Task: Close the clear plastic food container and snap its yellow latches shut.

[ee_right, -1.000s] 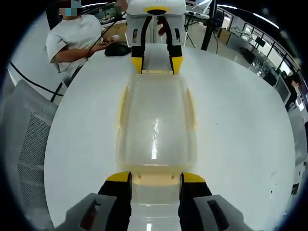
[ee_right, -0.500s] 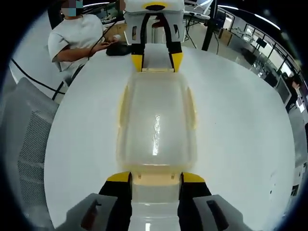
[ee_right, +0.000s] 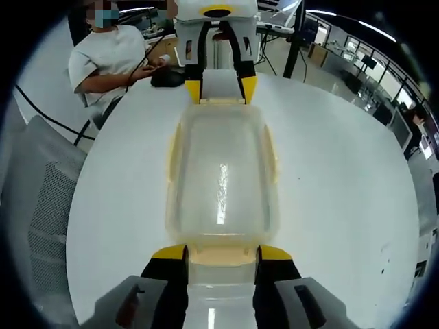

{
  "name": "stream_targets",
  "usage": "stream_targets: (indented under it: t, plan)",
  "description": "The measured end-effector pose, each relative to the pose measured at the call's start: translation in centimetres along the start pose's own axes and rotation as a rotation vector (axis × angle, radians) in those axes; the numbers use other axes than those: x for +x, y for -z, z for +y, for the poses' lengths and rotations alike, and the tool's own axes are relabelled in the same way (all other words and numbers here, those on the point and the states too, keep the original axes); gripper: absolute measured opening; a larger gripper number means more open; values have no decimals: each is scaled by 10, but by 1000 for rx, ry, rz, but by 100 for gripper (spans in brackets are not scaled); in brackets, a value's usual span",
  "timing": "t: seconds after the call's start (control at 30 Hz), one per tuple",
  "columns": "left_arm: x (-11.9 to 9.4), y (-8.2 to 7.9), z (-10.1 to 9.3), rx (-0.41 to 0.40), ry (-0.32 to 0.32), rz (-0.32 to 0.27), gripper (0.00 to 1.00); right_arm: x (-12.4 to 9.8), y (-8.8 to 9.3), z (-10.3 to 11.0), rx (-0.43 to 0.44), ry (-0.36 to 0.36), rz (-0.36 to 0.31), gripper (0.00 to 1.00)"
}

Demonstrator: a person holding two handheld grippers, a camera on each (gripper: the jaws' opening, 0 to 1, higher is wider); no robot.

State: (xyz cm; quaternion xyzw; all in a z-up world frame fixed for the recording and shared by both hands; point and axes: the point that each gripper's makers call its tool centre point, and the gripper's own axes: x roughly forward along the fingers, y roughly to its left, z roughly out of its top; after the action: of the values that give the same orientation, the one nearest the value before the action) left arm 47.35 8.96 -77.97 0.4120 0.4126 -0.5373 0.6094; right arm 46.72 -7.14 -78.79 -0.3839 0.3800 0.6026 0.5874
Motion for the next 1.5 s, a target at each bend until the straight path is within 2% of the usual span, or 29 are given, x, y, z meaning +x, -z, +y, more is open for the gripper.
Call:
stream_targets:
  t: [0.67, 1.5]
  plan:
    - [-11, -6, 0, 5, -12, 1, 36, -16, -5, 2, -10, 8, -21, 34]
    - [-23, -23, 1, 15, -28, -7, 36, -40, -3, 2, -11, 28, -20, 34]
